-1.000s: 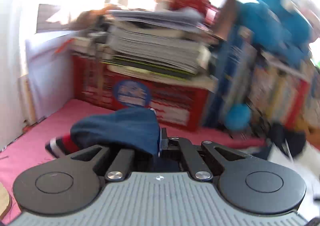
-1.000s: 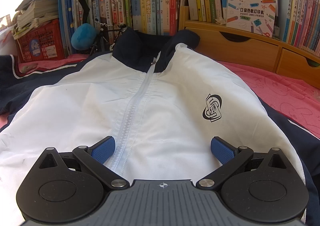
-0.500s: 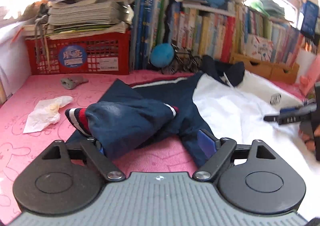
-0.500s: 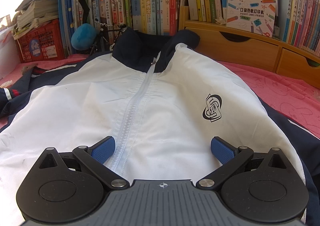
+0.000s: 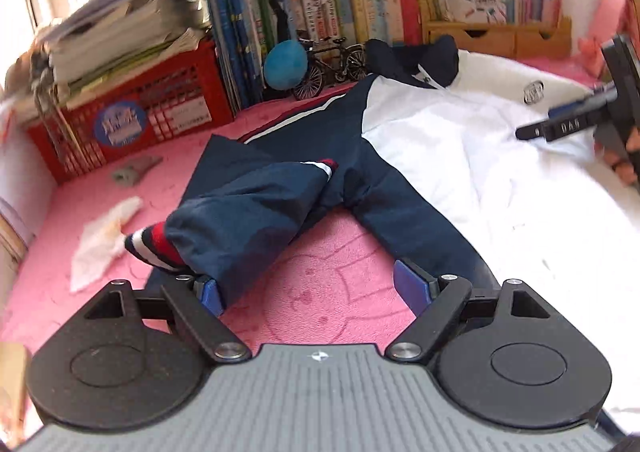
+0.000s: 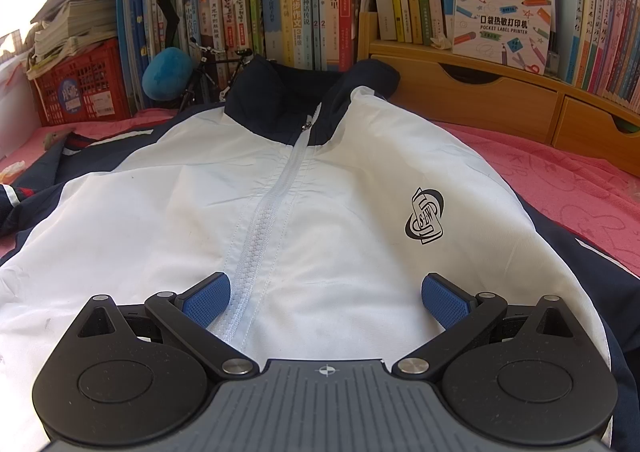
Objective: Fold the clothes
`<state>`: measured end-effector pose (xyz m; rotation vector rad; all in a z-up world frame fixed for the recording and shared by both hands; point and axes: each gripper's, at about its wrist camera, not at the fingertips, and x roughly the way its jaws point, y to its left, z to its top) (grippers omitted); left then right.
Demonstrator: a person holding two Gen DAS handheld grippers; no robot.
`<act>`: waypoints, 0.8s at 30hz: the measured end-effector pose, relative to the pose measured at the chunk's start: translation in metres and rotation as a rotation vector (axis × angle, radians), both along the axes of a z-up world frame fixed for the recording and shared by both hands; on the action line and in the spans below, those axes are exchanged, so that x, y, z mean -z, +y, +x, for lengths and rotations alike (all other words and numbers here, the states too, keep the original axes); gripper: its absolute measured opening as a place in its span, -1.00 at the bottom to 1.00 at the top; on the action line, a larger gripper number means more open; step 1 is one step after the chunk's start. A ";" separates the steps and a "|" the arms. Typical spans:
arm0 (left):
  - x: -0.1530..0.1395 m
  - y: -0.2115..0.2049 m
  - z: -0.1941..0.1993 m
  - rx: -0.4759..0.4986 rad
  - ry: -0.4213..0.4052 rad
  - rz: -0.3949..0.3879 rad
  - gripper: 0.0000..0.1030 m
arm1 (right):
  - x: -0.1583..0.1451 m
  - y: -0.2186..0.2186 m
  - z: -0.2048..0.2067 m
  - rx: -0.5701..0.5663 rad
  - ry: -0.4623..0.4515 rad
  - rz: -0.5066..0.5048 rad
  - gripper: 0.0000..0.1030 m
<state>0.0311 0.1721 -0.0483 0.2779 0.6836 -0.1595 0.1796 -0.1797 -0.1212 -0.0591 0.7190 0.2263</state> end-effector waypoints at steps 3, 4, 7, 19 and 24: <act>-0.013 0.027 -0.008 -0.015 -0.017 -0.256 0.71 | 0.000 0.000 0.000 0.000 0.000 0.000 1.00; -0.015 0.043 -0.008 -0.034 -0.005 -0.405 0.75 | 0.000 0.000 0.000 0.000 0.000 0.000 1.00; -0.014 0.087 -0.007 -0.126 0.019 -0.802 0.79 | 0.000 0.000 0.000 0.000 0.000 0.000 1.00; -0.004 0.014 0.008 -0.237 -0.092 -0.031 0.59 | 0.000 0.000 0.000 0.000 0.000 0.001 1.00; 0.004 0.077 0.028 -0.591 -0.045 -0.473 0.84 | -0.001 0.000 0.000 0.001 0.001 0.001 1.00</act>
